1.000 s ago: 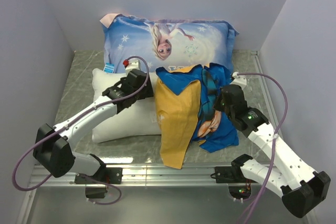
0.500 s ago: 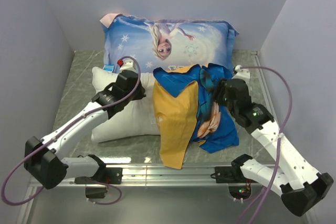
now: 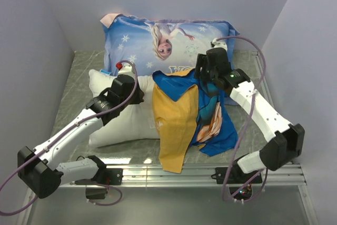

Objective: Remove the pillowcase from the pillow

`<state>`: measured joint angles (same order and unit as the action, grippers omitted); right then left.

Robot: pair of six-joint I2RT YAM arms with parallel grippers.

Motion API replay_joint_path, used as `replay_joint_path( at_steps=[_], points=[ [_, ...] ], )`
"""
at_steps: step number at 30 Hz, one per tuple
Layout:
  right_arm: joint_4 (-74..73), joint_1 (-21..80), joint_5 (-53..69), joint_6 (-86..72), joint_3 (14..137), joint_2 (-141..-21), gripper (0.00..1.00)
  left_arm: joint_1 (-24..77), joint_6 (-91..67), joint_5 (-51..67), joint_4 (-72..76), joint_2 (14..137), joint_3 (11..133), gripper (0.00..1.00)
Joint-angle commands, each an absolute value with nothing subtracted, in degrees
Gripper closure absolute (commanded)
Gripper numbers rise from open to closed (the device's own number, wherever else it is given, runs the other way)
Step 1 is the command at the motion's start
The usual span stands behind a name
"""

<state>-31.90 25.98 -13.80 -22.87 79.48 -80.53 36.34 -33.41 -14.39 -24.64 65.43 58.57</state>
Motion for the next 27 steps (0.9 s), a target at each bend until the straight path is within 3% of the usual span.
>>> replay_joint_path(
  at_steps=[1,3,6,7,8,17,27],
  points=[
    [-31.2,25.9,-11.3,-21.7,80.1,-82.3,0.26,37.2,-32.3,-12.8,-18.9,61.8,59.4,1.0],
    [-31.5,26.0,-11.9,-21.9,80.0,-83.5,0.32,37.2,-32.3,-13.1,-18.5,60.8,59.2,1.0],
    [-33.5,25.6,-15.8,-22.8,80.2,-85.0,0.75,37.4,-32.7,-14.1,-18.5,58.3,59.1,1.0],
    [-33.7,25.1,-16.4,-23.0,80.2,-84.3,0.96,37.4,-33.2,-15.3,-18.5,57.3,59.1,1.0],
    [-33.7,24.5,-16.9,-23.3,80.2,-83.7,1.0,37.4,-33.5,-16.3,-18.9,55.0,59.1,1.0],
    [-39.3,7.5,-17.1,-24.8,85.0,-73.3,1.0,37.3,-35.8,-35.8,-31.0,44.0,65.7,1.0],
    [-41.3,-5.6,-12.1,-27.6,86.8,-70.8,1.0,37.2,-36.3,-45.5,-37.5,38.9,71.1,0.99]
  ],
)
